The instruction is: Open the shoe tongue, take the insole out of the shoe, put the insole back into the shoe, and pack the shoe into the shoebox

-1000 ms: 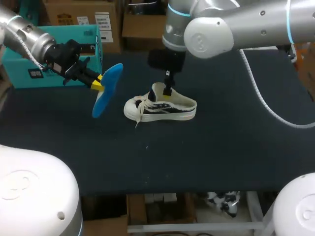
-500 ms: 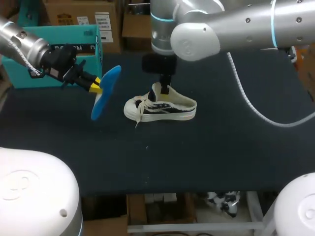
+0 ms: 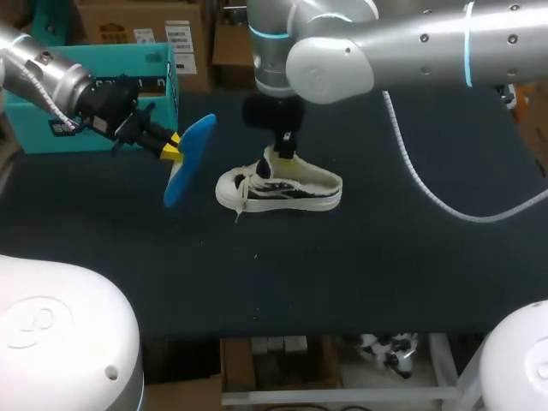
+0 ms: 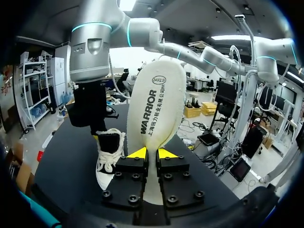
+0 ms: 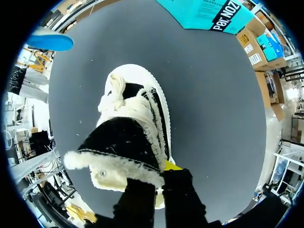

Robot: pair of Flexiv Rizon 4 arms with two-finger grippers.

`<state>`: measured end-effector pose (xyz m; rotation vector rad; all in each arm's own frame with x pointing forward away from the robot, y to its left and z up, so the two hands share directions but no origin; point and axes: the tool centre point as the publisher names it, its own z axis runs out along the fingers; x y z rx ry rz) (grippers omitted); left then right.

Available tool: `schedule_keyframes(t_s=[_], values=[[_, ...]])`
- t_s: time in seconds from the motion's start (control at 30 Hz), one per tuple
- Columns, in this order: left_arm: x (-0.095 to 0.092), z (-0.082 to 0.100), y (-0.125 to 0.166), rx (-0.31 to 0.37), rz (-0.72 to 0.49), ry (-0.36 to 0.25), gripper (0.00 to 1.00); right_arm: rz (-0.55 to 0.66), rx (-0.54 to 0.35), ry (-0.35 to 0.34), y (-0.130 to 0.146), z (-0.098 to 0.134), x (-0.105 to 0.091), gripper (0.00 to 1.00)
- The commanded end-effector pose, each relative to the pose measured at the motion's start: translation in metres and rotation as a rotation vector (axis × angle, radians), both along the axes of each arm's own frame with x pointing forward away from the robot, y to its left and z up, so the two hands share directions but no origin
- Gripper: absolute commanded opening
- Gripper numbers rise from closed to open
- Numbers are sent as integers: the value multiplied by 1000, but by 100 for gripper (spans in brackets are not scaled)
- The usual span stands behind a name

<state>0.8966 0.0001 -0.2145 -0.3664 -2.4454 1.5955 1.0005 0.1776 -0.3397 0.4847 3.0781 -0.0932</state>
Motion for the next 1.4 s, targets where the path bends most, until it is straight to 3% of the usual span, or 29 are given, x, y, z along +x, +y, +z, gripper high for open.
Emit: schedule_keyframes(t_s=[0.03, 0.37, 0.73, 1.13, 1.4], values=[[18, 1, -6, -8, -74, 15, 0, -61, 20, 3, -3, 11, -8, 0], [48, 20, -35, -42, -270, -14, 0, -376, 148, 6, -11, 27, -40, 0], [79, 38, -70, -64, -496, -10, 0, -683, 290, -38, 5, 31, -81, 0], [92, 26, -82, -62, -551, 5, 0, -779, 352, -42, -2, 4, -79, 0], [98, 25, -76, -66, -534, 6, 0, -814, 358, -52, -12, 3, -75, 0]])
